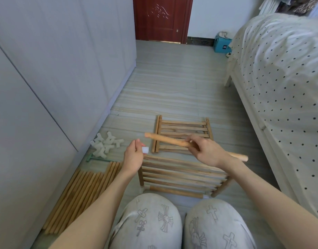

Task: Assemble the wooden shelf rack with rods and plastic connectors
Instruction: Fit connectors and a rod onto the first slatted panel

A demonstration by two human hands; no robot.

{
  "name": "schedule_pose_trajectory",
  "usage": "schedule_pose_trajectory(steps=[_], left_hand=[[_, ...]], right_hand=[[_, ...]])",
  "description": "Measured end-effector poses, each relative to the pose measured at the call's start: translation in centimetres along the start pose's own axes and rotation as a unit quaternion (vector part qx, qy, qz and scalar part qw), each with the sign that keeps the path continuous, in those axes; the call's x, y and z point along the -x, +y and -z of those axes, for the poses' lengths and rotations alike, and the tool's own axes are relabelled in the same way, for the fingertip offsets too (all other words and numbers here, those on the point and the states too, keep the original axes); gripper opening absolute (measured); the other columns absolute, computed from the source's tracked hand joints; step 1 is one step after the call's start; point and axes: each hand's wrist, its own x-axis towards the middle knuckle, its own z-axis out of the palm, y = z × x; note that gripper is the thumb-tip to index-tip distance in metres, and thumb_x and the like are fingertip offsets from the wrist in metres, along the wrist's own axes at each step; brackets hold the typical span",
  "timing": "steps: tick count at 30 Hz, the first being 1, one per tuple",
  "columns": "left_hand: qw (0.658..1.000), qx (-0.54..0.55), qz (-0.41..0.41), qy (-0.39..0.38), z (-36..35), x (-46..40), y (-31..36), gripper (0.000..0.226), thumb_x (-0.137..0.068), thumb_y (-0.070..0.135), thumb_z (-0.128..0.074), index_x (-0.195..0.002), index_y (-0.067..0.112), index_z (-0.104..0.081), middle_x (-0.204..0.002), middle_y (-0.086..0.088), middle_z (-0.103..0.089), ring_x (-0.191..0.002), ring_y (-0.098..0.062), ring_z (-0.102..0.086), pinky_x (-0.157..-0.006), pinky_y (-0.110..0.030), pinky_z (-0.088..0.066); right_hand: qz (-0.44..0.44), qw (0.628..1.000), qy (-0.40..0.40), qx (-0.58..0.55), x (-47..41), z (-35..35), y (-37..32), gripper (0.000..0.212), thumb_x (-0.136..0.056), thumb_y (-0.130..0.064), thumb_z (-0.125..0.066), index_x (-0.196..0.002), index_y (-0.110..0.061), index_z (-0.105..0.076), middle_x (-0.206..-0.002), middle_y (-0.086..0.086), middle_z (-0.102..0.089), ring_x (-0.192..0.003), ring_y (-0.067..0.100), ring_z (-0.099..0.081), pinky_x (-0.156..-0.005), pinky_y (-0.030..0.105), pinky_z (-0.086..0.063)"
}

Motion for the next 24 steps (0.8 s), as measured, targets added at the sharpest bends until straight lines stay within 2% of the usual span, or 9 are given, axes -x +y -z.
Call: schedule_pose_trajectory(steps=[3,6,9,14,20,24], left_hand=[[1.000,0.015,0.009,-0.012,0.2,0.1,0.0,0.034,-0.103,0.027,-0.025,-0.094,0.010,-0.054,-0.077,-0.001,-0.050,-0.073,-0.013,-0.046,-0.062,-0.024,-0.037],[1.000,0.024,0.014,-0.015,0.2,0.3,0.2,0.033,-0.103,0.026,-0.025,-0.096,0.009,-0.053,-0.079,-0.001,-0.050,-0.074,-0.012,-0.047,-0.063,-0.024,-0.037],[0.999,0.031,0.020,-0.012,0.2,0.3,0.2,0.033,-0.103,0.026,-0.025,-0.096,0.010,-0.053,-0.079,-0.001,-0.050,-0.074,-0.012,-0.047,-0.068,-0.028,-0.036],[0.999,0.039,0.018,-0.010,0.3,0.3,0.0,0.031,-0.103,0.022,-0.027,-0.087,0.013,-0.052,-0.076,0.000,-0.048,-0.070,-0.010,-0.045,-0.060,-0.023,-0.035],[0.998,0.048,0.023,-0.012,0.3,0.4,-0.3,0.031,-0.103,0.026,-0.027,-0.086,0.018,-0.051,-0.079,-0.001,-0.051,-0.073,-0.010,-0.047,-0.063,-0.022,-0.038],[0.999,0.046,0.015,-0.010,0.3,0.2,-0.4,0.032,-0.103,0.026,-0.027,-0.083,0.018,-0.051,-0.078,0.000,-0.050,-0.073,-0.011,-0.047,-0.063,-0.021,-0.038]], right_hand=[[-0.004,0.998,-0.010,0.064,1.3,-0.1,0.8,0.022,-0.096,-0.036,-0.042,-0.114,-0.026,-0.051,-0.103,0.001,-0.065,-0.095,0.029,-0.060,-0.078,0.036,-0.046],[0.010,0.997,-0.002,0.080,2.1,-0.5,0.9,0.029,-0.097,-0.045,-0.037,-0.112,-0.029,-0.055,-0.102,-0.003,-0.064,-0.094,0.024,-0.060,-0.076,0.034,-0.045],[0.009,0.998,0.019,0.053,2.3,-1.2,0.6,0.030,-0.097,-0.045,-0.037,-0.112,-0.028,-0.056,-0.099,-0.004,-0.065,-0.093,0.022,-0.060,-0.073,0.033,-0.043],[0.004,0.998,-0.001,0.056,2.2,-1.8,0.8,0.030,-0.097,-0.045,-0.038,-0.113,-0.027,-0.057,-0.106,-0.004,-0.063,-0.097,0.022,-0.059,-0.077,0.034,-0.046],[0.002,0.999,-0.008,0.039,2.1,-2.4,1.1,0.029,-0.097,-0.042,-0.040,-0.114,-0.025,-0.056,-0.104,-0.003,-0.063,-0.096,0.021,-0.060,-0.079,0.036,-0.047],[0.009,0.998,0.002,0.056,1.7,-2.4,1.3,0.031,-0.097,-0.044,-0.039,-0.116,-0.026,-0.057,-0.110,-0.005,-0.063,-0.098,0.021,-0.059,-0.080,0.035,-0.047]])
